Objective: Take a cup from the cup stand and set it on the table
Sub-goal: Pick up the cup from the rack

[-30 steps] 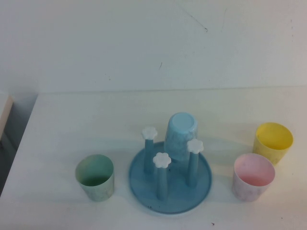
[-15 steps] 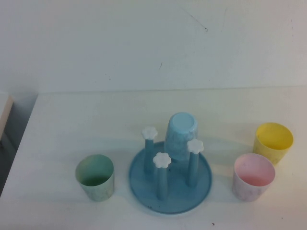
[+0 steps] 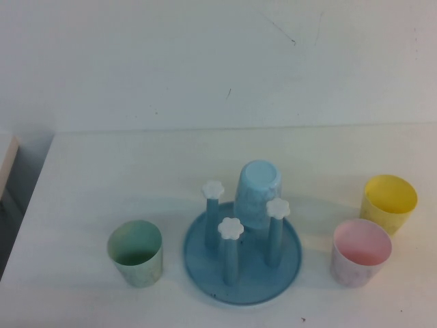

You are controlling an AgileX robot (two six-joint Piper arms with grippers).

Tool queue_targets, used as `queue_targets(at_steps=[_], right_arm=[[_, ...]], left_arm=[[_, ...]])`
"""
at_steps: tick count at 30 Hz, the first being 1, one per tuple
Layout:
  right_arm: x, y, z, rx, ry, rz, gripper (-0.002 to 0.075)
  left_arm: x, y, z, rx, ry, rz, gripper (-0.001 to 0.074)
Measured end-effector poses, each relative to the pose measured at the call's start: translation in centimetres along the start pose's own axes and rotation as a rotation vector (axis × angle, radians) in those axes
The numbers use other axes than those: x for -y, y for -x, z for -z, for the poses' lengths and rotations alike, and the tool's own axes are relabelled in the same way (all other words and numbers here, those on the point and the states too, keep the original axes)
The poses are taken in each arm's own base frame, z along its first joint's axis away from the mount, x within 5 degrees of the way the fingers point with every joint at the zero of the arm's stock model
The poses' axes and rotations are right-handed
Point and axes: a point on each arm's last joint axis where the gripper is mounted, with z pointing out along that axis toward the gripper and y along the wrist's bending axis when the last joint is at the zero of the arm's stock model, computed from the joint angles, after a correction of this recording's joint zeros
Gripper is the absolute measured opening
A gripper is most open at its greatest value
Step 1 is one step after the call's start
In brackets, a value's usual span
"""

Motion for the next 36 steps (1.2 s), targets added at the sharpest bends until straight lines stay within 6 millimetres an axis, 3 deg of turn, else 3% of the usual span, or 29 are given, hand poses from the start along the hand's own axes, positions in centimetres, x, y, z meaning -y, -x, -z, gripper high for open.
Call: queue_targets(at_steps=[7,10,13,18,22,29,36], right_arm=[[1.9,8.5,-1.6,-0.308,0.179,0.149,-0.0003],[3.2,12.1,-3.7,-0.405,0.265,0.161,-0.0003],[3.9,14.4,-6.4,-0.442,0.313,0.188,-0.0003],[2.0,16.1,-10.9,-0.580,0.354,0.298,-0.0003],[0.0,16.4,-15.8,-0.703,0.342,0.398,-0.0003],[-3.6,17.5,-22.7,-0.739,0.380,0.491,-0.0003],[-6.4,18.3,-26.5,-0.715,0.387,0.569,0.0023]], left_arm=[[0.0,0.0,0.0,0.000,0.000,0.000,-0.0003],[0.0,0.0,0.0,0.000,0.000,0.000,-0.0003],[0.0,0.0,0.0,0.000,0.000,0.000,-0.0003],[0.0,0.0,0.0,0.000,0.000,0.000,-0.0003],[0.0,0.0,0.0,0.000,0.000,0.000,-0.0003],[0.0,0.0,0.0,0.000,0.000,0.000,-0.0003],[0.0,0.0,0.0,0.000,0.000,0.000,-0.0002]])
